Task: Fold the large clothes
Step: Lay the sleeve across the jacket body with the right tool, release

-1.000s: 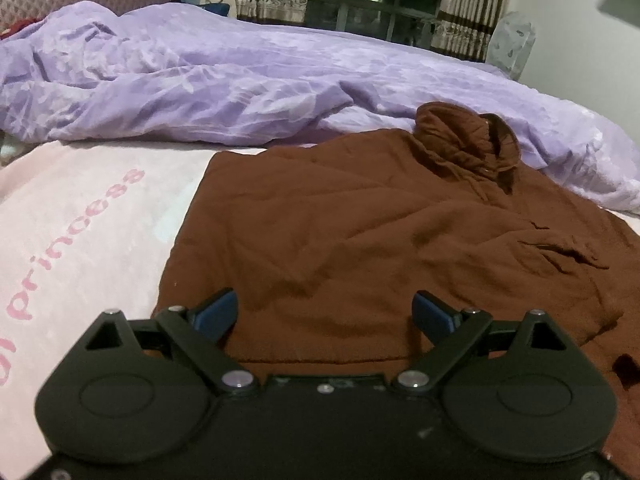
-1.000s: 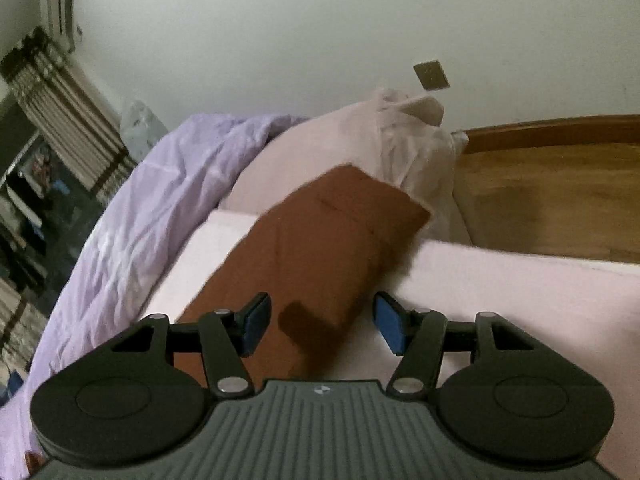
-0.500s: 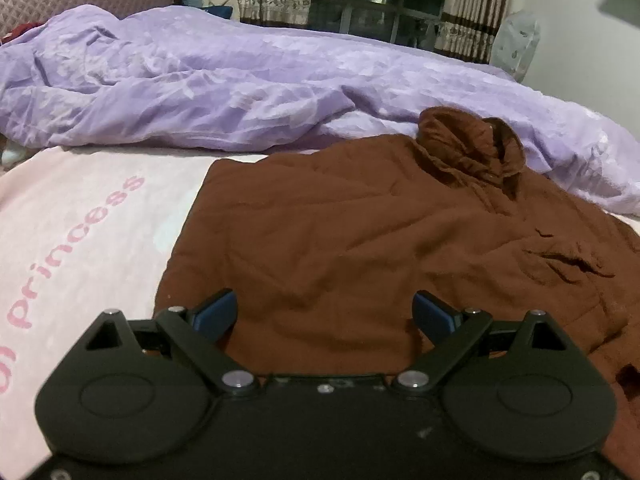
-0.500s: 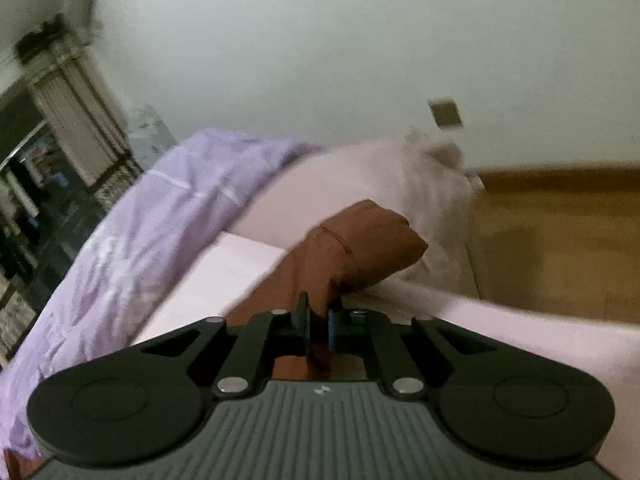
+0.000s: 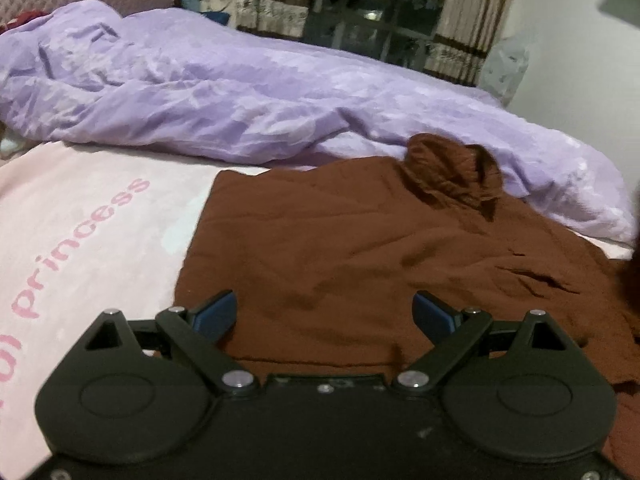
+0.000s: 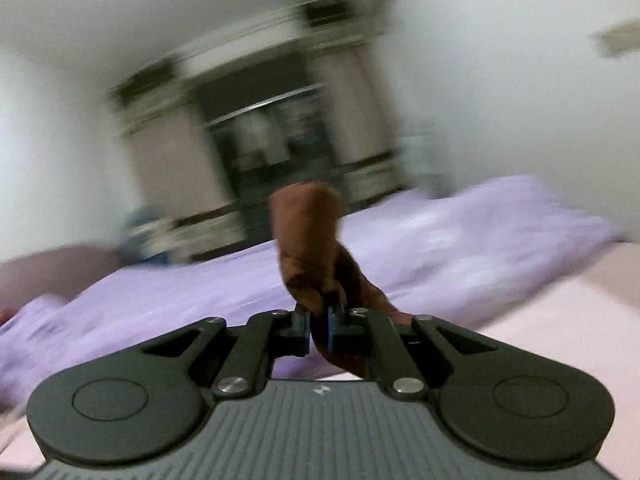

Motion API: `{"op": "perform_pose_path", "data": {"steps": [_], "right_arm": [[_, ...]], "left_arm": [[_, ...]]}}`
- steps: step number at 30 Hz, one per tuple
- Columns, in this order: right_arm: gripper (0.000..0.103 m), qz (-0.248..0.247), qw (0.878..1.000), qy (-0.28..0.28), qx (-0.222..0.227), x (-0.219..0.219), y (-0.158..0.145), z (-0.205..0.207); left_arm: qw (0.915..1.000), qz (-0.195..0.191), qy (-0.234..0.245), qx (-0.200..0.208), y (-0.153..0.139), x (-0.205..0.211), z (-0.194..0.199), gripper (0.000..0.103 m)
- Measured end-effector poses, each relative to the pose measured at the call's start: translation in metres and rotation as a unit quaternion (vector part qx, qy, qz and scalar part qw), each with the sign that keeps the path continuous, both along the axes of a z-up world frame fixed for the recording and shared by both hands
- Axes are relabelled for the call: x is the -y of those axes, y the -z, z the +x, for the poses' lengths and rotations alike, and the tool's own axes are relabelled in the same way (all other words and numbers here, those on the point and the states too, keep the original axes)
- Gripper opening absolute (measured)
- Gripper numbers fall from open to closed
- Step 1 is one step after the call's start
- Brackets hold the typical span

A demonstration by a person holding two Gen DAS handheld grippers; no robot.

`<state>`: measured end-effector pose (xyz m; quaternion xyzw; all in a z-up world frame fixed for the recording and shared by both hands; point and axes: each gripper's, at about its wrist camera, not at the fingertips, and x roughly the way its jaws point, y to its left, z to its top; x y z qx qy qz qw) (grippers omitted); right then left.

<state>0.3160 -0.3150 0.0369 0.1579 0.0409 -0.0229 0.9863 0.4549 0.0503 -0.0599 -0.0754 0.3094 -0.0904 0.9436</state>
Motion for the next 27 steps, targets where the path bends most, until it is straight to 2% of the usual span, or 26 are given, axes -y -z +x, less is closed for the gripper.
{"op": "perform_pose_path", "data": {"steps": [1,2,3,4,7,9,12,16,18,20,22,23,24,25,27], "right_arm": [[0.025,-0.003,0.999,-0.034,-0.004,-0.022,0.002,0.007],[0.044,-0.008,0.997,-0.08,-0.017,-0.049,0.008,0.018],[0.057,-0.013,0.992,-0.119,-0.039,-0.075,0.016,0.029],[0.076,-0.021,0.988,-0.142,-0.063,-0.096,0.023,0.037],[0.069,-0.025,0.977,-0.181,-0.112,-0.129,0.042,0.045],[0.069,-0.002,0.975,-0.188,-0.122,-0.122,0.045,0.039],[0.07,0.034,0.98,-0.145,-0.132,-0.083,0.044,0.032],[0.073,0.071,0.985,-0.041,-0.149,-0.013,0.056,0.015],[0.074,0.096,0.982,-0.014,-0.16,0.015,0.065,0.007],[0.074,0.121,0.978,0.005,-0.171,0.036,0.075,0.002],[0.074,0.132,0.974,0.019,-0.182,0.048,0.086,-0.001],[0.074,0.134,0.973,0.021,-0.186,0.051,0.091,-0.001],[0.074,0.137,0.972,0.023,-0.19,0.055,0.094,-0.001],[0.074,0.14,0.971,0.024,-0.192,0.057,0.096,-0.001],[0.074,0.141,0.972,0.021,-0.188,0.055,0.099,-0.002]], "left_arm": [[1.0,-0.004,0.005,0.001,-0.002,0.002,-0.002,0.096],[0.9998,-0.013,0.013,0.001,-0.005,0.004,-0.004,0.096],[0.9995,-0.023,0.022,0.001,-0.007,0.005,-0.006,0.096],[0.999,-0.035,0.029,0.0,-0.01,0.006,-0.007,0.096],[0.9958,-0.074,0.052,-0.013,-0.015,0.009,-0.008,0.096],[0.9915,-0.108,0.064,-0.033,-0.013,0.012,-0.003,0.096],[0.9799,-0.17,0.071,-0.076,-0.002,0.022,0.015,0.096],[0.9587,-0.24,0.083,-0.128,0.017,0.052,0.041,0.094],[0.9569,-0.244,0.085,-0.133,0.021,0.071,0.05,0.089],[0.9608,-0.23,0.078,-0.134,0.023,0.089,0.062,0.087],[0.9627,-0.222,0.07,-0.137,0.028,0.103,0.071,0.07],[0.9625,-0.221,0.072,-0.14,0.028,0.107,0.074,0.04],[0.9604,-0.225,0.078,-0.144,0.028,0.11,0.075,0.017],[0.957,-0.236,0.086,-0.145,0.026,0.111,0.073,0.016],[0.9596,-0.236,0.098,-0.118,0.018,0.106,0.06,0.014]]}}
